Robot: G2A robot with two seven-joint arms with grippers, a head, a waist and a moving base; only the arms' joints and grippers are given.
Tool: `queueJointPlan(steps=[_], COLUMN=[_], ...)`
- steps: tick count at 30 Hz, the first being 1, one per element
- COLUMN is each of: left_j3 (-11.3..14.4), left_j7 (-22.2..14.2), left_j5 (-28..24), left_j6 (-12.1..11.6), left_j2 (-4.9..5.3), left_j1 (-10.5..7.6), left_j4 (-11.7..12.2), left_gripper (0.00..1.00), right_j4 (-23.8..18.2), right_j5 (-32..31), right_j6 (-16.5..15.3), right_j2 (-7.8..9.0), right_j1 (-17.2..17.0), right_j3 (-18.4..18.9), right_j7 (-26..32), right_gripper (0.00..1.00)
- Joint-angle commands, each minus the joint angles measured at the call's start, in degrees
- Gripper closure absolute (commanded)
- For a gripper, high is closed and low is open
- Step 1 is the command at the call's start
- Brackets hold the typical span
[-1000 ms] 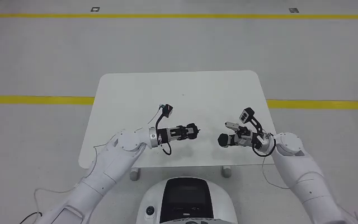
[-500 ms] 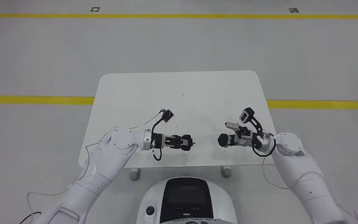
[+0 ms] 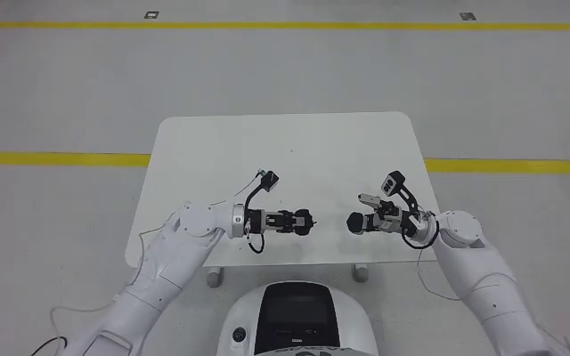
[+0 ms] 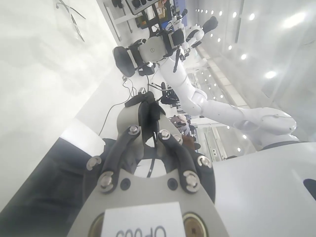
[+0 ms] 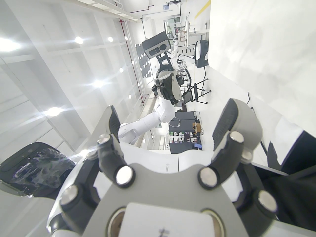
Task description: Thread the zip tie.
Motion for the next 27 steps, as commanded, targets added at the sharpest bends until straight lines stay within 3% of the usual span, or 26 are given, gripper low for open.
queueJointPlan(steps=[1, 18, 20, 23, 27], left_j3=[0.0, 0.0, 0.0, 0.0, 0.0], left_j7=[0.0, 0.0, 0.0, 0.0, 0.0], left_j5=[0.0, 0.0, 0.0, 0.0, 0.0], left_j6=[0.0, 0.0, 0.0, 0.0, 0.0], left_j2=[-0.05, -0.05, -0.05, -0.05, -0.05], left_j1=[0.12, 0.12, 0.12, 0.12, 0.12], left_j4=[-0.2, -0.2, -0.2, -0.2, -0.2], left_gripper=[1.00, 1.00, 1.00, 1.00, 1.00], right_j4=[0.0, -0.1, -1.3, -3.8, -9.3], right_j5=[0.0, -0.1, -3.1, -9.3, -17.1], right_j6=[0.0, 0.0, 0.0, 2.1, 8.1], right_j2=[0.00, 0.00, 0.43, 1.80, 3.47], right_j1=[0.0, 0.0, -0.3, -1.5, -4.0], right_j3=[0.0, 0.1, 1.2, 5.3, 10.5], right_j7=[0.0, -0.4, -2.5, -4.7, -7.9], right_gripper=[0.00, 0.00, 0.00, 0.00, 0.00])
